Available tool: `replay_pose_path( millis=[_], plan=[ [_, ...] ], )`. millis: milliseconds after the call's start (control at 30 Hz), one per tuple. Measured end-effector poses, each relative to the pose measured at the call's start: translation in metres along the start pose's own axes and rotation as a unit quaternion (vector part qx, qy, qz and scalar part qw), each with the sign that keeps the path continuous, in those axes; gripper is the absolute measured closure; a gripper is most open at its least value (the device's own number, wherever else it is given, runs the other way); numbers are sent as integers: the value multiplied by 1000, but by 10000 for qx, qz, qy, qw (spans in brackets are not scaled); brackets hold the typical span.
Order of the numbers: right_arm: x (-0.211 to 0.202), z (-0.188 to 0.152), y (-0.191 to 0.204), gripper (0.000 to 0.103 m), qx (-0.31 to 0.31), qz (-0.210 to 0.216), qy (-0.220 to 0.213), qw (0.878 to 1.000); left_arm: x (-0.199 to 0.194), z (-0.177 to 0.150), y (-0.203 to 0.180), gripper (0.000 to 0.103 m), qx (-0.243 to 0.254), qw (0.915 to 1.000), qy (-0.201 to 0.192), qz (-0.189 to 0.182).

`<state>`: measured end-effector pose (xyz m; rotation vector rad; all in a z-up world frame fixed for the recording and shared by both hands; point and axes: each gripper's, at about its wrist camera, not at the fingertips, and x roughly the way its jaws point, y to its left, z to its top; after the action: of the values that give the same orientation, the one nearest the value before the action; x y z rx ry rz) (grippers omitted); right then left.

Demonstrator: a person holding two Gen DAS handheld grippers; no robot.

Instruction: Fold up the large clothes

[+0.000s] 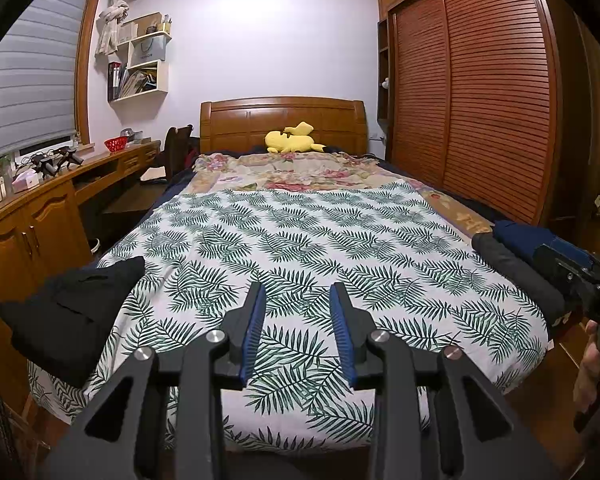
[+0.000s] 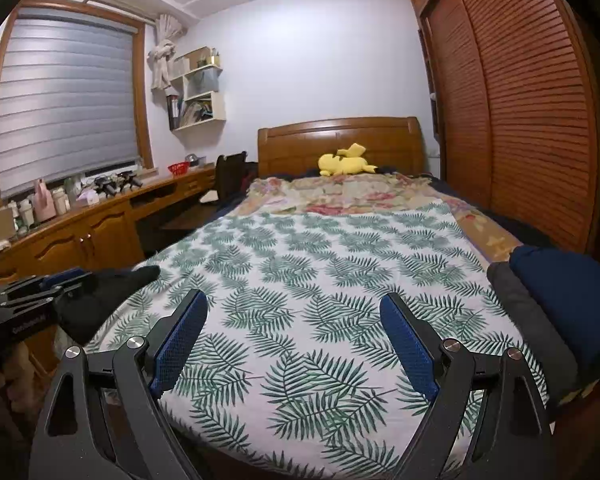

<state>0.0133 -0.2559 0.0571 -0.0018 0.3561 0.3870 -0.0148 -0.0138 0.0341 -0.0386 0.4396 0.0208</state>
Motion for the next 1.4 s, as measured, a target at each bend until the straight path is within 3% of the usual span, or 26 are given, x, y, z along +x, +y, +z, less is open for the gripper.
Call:
replay_pose_path(
  millis=[1400],
  plan=[
    [1,-2,1,13,17,8,-19,10000,-11,-3,-7,68,47,10000,-48,-62]
  ],
)
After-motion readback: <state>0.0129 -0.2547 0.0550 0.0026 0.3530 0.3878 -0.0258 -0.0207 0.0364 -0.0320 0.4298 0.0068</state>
